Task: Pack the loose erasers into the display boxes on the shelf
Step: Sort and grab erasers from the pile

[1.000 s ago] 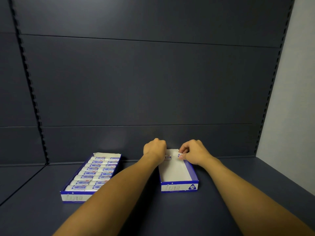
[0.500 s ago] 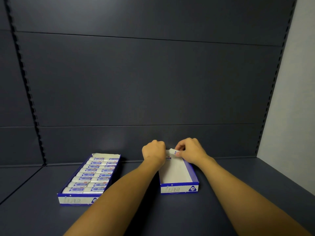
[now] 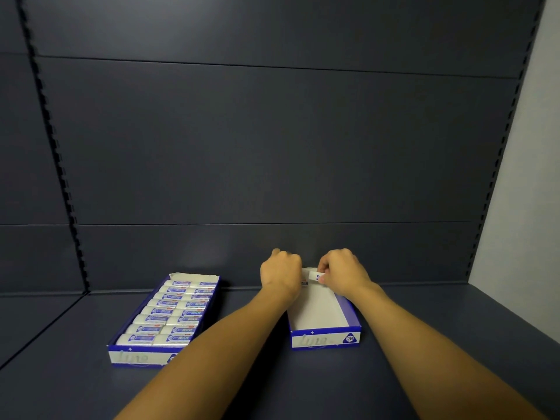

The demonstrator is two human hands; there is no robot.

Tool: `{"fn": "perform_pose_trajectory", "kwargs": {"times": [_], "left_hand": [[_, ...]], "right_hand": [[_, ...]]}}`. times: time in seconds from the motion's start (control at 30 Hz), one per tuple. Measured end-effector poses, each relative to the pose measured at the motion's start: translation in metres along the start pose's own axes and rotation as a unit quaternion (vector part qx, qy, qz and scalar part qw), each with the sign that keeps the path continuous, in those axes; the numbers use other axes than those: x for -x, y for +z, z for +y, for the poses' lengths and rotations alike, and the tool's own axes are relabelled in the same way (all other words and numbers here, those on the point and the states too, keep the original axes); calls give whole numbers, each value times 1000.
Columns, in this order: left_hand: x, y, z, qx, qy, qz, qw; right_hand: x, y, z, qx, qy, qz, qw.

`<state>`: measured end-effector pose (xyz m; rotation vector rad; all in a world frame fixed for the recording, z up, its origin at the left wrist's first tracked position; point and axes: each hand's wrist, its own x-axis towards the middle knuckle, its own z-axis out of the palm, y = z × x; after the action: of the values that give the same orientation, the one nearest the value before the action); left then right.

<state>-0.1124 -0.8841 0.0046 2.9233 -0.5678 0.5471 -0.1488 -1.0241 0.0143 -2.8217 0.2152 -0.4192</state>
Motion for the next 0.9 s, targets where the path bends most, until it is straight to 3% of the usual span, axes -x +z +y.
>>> {"fn": "perform_pose_trajectory", "kwargs": {"times": [0.73,0.9], "left_hand": [[0,4,-5,39,-34,-12,999],[-2,6,-4,23,-22,-17,999]], "right_hand": [[-14,17,-16,211,-30,-28,977],[-12,14,-12,205,-32,-5,978]]}}
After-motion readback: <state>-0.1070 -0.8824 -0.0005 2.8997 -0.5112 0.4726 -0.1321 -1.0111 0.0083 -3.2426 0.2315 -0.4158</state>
